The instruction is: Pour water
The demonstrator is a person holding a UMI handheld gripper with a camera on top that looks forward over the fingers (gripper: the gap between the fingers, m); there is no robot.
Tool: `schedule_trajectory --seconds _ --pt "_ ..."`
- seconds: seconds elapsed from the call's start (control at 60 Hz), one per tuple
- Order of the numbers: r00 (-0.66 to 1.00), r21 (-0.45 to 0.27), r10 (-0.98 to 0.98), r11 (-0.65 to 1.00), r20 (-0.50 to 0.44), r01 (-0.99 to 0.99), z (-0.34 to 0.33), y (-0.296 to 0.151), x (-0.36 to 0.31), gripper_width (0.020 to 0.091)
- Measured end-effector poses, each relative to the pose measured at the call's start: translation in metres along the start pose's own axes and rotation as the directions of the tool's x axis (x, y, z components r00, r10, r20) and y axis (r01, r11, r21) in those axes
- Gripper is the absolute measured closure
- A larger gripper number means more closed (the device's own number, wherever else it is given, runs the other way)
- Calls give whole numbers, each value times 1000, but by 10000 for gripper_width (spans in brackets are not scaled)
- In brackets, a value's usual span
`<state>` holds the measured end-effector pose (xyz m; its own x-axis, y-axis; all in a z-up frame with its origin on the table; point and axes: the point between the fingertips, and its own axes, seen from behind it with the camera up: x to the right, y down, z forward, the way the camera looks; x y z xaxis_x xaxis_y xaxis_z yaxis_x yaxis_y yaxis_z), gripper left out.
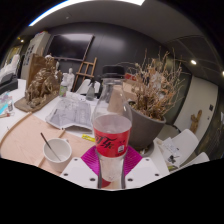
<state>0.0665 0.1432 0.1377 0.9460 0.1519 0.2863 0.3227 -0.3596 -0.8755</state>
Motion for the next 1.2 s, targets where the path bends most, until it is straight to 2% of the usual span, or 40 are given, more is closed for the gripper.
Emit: schedule_trajectory --seconds 0.2,0.367,0.45,0.55,0.633,0.75,0.85,1.033,1.2 --pt "977 -19 187 982 102 -186 22 36 -28 844" --pt "960 -22 255 967 115 -254 33 59 -31 828" --pt "958 13 262 964 117 -265 33 58 -28 794" --pt "962 33 249 967 114 -254 30 56 -29 697" --pt "963 15 250 967 103 -252 26 59 -28 603" --pt "962 -44 256 966 91 -253 11 61 -27 368" --pt "970 -62 239 970 55 -235 -20 54 -21 256" --pt "976 -166 217 961 -30 -219 -122 46 -37 257" --pt "974 -206 223 952 -42 -227 -227 37 -80 256"
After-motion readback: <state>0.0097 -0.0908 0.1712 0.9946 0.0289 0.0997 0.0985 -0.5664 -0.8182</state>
